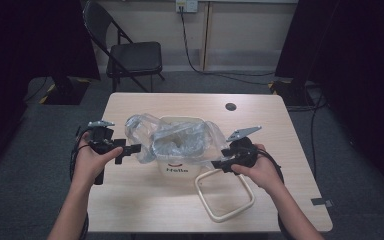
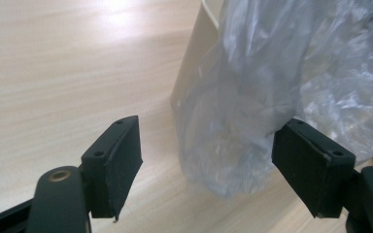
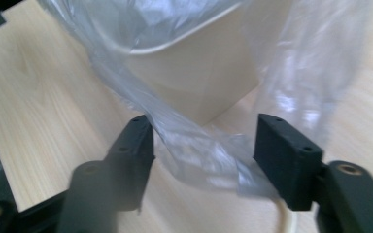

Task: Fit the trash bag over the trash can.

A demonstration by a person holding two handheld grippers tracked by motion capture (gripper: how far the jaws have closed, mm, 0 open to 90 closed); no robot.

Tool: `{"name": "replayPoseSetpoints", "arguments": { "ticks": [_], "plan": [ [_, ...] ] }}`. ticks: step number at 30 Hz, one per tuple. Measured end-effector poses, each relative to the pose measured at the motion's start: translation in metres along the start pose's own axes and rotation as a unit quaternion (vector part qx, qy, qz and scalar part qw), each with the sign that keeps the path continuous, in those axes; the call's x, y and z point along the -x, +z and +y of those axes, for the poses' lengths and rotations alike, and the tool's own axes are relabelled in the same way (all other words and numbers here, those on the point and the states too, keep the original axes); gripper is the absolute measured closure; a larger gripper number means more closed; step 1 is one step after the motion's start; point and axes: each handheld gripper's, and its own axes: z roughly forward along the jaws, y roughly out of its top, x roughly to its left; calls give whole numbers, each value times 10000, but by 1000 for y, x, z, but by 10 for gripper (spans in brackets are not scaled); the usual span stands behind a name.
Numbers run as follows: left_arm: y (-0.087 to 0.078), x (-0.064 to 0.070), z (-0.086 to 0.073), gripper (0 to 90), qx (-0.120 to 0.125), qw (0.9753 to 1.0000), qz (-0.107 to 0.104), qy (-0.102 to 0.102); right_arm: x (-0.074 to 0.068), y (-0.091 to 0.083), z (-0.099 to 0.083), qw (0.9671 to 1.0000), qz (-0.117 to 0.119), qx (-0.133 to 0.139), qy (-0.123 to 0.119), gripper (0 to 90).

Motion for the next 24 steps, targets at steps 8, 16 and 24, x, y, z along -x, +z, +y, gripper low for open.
{"name": "replayPoseSetpoints", "arguments": {
  "ticks": [8, 16, 24],
  "plan": [
    [4, 4, 10, 323, 199, 9998, -1, 67, 14, -21, 5, 9980, -169, 488, 377, 305],
    [18, 0, 4, 581, -69, 9999, -107, -29, 19, -19, 8, 9980, -168, 485, 364, 374],
    [30, -4, 0, 715, -180, 9997, -100, -141, 23, 2, 8, 9971, -391, 380, 529, 387]
  ]
}}
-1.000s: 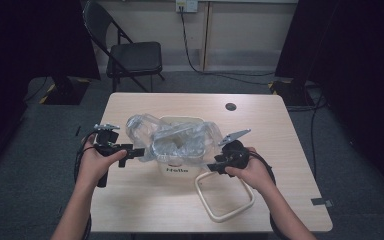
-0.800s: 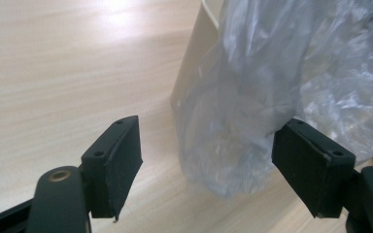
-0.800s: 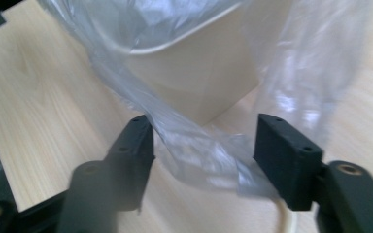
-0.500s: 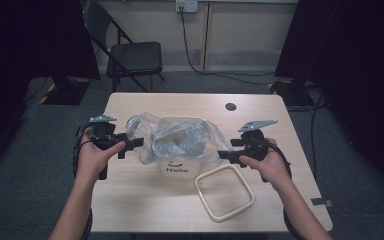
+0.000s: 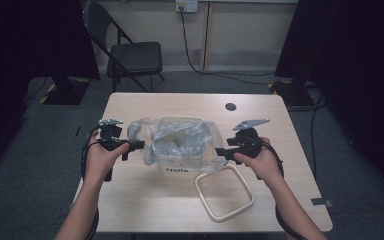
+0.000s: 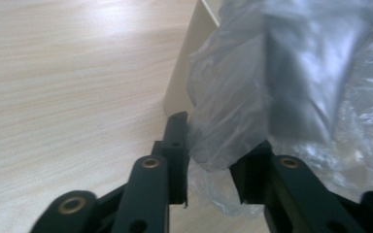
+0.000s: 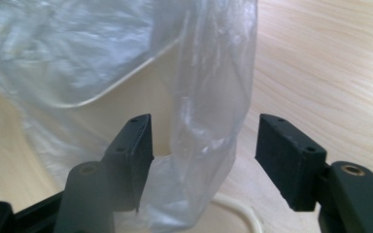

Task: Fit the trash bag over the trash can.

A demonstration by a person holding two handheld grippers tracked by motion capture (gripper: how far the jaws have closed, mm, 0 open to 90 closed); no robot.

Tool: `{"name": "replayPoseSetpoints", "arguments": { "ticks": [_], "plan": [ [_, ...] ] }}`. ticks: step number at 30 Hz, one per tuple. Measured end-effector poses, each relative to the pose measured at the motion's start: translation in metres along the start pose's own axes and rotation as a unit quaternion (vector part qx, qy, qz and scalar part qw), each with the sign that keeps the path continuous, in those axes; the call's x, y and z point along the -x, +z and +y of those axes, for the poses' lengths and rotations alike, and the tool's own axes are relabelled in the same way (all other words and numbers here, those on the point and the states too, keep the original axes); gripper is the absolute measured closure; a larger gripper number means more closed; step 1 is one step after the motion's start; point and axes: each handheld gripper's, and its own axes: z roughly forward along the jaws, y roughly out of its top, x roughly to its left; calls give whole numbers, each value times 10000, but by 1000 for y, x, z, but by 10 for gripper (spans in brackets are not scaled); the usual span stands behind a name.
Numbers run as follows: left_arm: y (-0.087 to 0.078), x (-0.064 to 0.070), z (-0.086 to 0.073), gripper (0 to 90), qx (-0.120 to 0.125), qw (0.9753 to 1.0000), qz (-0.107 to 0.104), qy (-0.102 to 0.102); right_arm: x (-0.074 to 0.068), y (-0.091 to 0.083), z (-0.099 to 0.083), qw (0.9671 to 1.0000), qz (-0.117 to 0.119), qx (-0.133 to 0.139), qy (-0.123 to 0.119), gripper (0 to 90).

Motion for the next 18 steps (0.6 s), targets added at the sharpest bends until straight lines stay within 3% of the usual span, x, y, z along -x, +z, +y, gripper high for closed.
{"name": "replayPoseSetpoints", "arguments": {
  "ticks": [4, 10, 13, 18],
  "plan": [
    [8, -7, -2, 751, -9, 10000, -5, -93, 7, 14, 1, 9999, -59, 63, 115, 444],
    [22, -17, -5, 765, 144, 9993, -226, -257, 11, 34, 5, 9998, 50, 90, 182, 721],
    [28, -20, -6, 792, 94, 9993, -245, -278, 12, 42, 9, 9995, 99, 58, 285, 835],
    [39, -23, -7, 819, 43, 9991, -313, -281, 17, 58, 10, 9993, 75, -128, 338, 900]
  ]
}}
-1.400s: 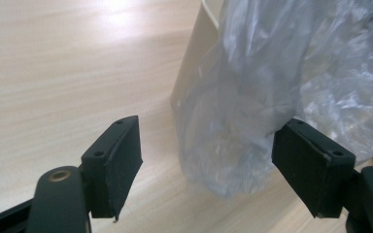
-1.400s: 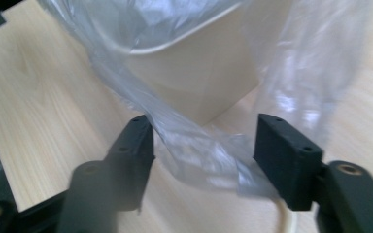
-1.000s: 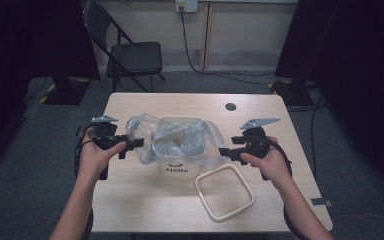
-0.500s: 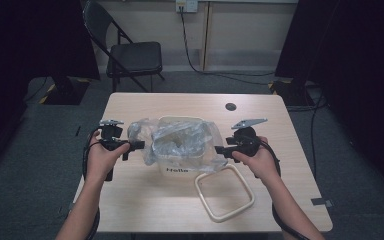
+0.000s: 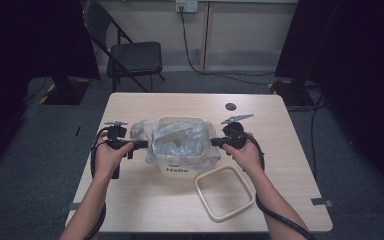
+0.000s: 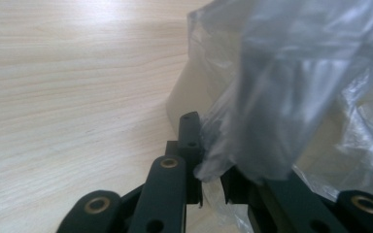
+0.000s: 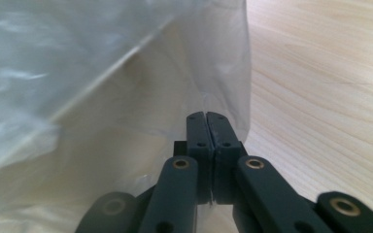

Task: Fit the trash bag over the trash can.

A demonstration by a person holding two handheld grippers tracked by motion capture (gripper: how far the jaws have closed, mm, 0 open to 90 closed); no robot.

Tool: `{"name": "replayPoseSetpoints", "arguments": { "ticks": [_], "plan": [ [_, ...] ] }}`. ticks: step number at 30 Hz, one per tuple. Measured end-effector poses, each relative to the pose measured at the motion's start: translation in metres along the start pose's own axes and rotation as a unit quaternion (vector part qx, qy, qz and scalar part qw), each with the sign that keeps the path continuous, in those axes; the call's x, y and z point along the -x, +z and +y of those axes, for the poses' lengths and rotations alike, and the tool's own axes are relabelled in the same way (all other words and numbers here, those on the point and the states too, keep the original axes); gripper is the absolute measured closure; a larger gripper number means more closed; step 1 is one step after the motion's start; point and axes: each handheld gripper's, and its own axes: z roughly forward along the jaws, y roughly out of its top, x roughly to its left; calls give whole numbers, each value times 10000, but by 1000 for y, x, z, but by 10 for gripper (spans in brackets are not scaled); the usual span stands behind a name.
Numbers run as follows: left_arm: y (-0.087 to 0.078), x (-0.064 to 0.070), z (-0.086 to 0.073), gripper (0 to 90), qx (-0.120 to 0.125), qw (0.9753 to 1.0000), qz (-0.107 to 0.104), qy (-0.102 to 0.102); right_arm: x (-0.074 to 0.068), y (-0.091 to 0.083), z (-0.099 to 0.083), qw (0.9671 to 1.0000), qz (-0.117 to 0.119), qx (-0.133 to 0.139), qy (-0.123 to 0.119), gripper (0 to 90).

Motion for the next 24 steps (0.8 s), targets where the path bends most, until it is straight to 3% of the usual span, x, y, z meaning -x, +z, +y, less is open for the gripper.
{"name": "replayPoseSetpoints", "arguments": {
  "ticks": [8, 13, 19, 24],
  "plan": [
    [24, 1, 7, 796, -90, 9998, -80, 126, 5, 26, 6, 9999, 151, -42, 68, 886],
    [33, 4, 9, 872, -247, 9991, -188, 279, 9, 34, 12, 9997, 248, -69, -56, 900],
    [32, 9, 3, 897, -489, 9977, -302, 347, 5, 36, 7, 9983, 269, -384, -346, 900],
    [25, 12, -9, 897, -416, 9978, -410, 312, -1, 28, -1, 9980, 333, -408, -360, 900]
  ]
}}
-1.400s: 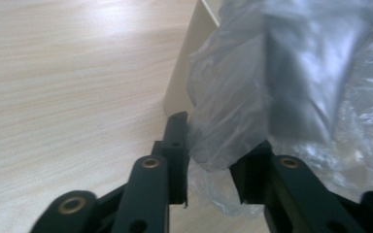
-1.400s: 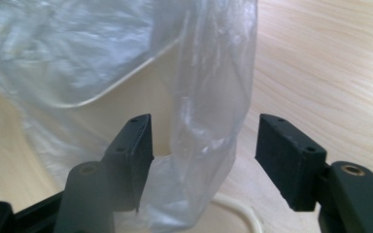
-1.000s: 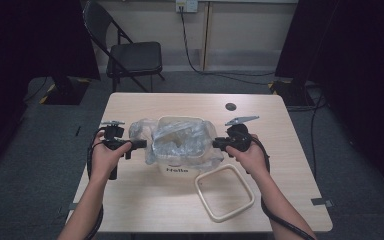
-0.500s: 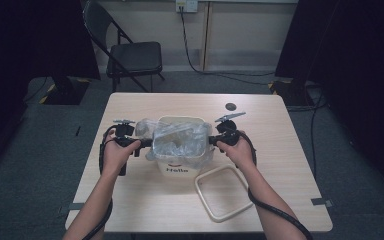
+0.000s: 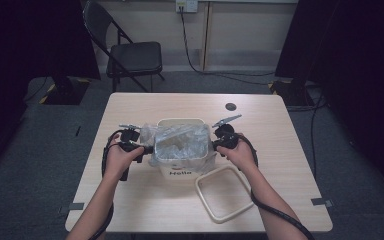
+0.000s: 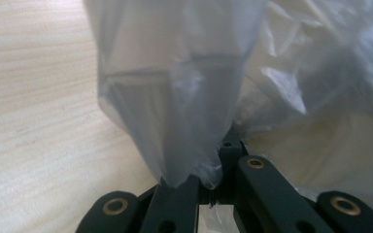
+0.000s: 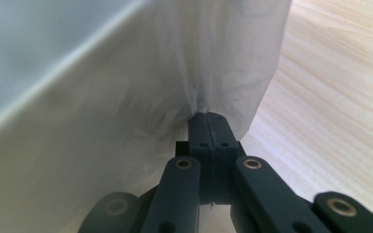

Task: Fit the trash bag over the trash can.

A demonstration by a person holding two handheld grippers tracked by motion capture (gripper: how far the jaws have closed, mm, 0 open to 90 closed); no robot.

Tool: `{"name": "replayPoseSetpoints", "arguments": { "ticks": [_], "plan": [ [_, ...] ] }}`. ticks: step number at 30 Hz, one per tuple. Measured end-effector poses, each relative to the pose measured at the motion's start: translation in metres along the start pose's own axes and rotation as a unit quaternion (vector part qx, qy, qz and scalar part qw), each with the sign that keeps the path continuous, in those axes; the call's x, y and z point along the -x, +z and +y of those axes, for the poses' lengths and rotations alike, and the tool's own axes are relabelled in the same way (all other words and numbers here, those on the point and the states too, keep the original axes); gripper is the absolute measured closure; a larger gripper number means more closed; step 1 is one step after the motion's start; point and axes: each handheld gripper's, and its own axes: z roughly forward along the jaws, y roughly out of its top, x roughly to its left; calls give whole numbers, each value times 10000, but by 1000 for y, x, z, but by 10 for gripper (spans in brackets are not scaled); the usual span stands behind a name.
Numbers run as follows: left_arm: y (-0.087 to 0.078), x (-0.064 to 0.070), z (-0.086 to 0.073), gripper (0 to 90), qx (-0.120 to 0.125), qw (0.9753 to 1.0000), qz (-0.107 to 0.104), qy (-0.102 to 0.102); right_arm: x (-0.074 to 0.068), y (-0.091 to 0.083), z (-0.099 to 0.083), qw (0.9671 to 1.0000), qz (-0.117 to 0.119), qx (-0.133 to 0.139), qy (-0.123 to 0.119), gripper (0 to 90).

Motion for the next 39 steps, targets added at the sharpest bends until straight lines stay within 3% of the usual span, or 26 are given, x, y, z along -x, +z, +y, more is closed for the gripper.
{"name": "replayPoseSetpoints", "arguments": {
  "ticks": [1, 3, 5, 6, 8, 11, 14, 18, 23, 29, 36, 39],
  "plan": [
    [-3, 1, -1, 890, 62, 10000, 71, 24, -2, -3, -1, 10000, -22, 59, 25, 868],
    [-7, 1, -2, 824, 111, 9998, 149, 84, -4, -11, -3, 9996, -147, 222, 43, 720],
    [-21, 5, -2, 668, 212, 9988, 414, 134, -3, -20, -4, 9990, -273, 351, 1, 564],
    [-27, 7, -1, 611, 241, 9982, 504, 217, -4, -27, -5, 9984, -361, 430, -40, 561],
    [-37, 11, 1, 525, 305, 9977, 590, 167, -6, -39, -6, 9980, -404, 483, -75, 475],
    [-51, 16, 5, 371, 398, 9940, 947, 383, -9, -55, -6, 9971, -531, 517, -192, 441],
    [-63, 22, 8, 309, 494, 9927, 1023, 413, -13, -66, -8, 9963, -608, 586, -145, 404],
    [-76, 30, 15, 289, 625, 9896, 1183, 527, -16, -76, -8, 9960, -605, 645, -132, 389],
    [-78, 41, 24, 321, 715, 9892, 1070, 699, -20, -78, -6, 9957, -599, 693, -167, 376],
    [-64, 55, 34, 335, 721, 9894, 868, 915, -27, -76, -2, 9959, -554, 692, -204, 371],
    [-41, 61, 43, 370, 577, 9867, 847, 1259, -33, -74, 3, 9959, -501, 722, -222, 365],
    [-31, 62, 47, 470, 490, 9890, 627, 1246, -33, -73, 5, 9958, -480, 751, -208, 347]
  ]
}}
